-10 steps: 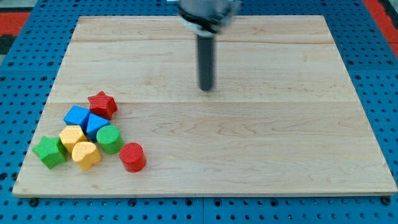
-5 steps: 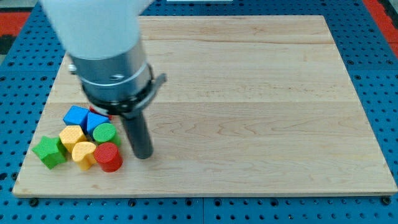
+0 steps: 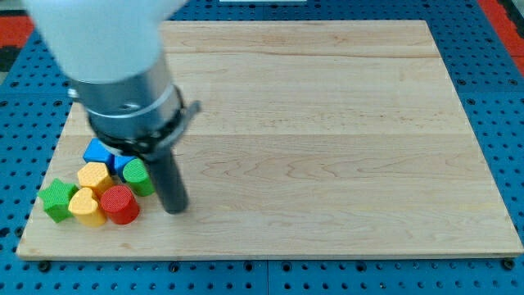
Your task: Push the red circle to the right of the red star
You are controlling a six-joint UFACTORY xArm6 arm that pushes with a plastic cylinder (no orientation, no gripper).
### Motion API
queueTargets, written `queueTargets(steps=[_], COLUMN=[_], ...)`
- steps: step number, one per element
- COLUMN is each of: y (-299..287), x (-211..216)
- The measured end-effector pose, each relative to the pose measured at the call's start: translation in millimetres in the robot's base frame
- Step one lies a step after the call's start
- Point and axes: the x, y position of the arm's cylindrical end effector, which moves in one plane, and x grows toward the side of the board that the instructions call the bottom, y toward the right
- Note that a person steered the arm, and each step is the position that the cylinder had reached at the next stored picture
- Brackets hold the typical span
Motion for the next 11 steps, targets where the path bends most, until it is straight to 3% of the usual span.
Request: queueTargets(steps=[1, 2, 3, 8, 10, 11], y=[-33.5, -76.9, -107.0, -49.9, -71.4, -111.5], x=[50.7, 41.0, -6.4, -85.4, 33.7, 50.7])
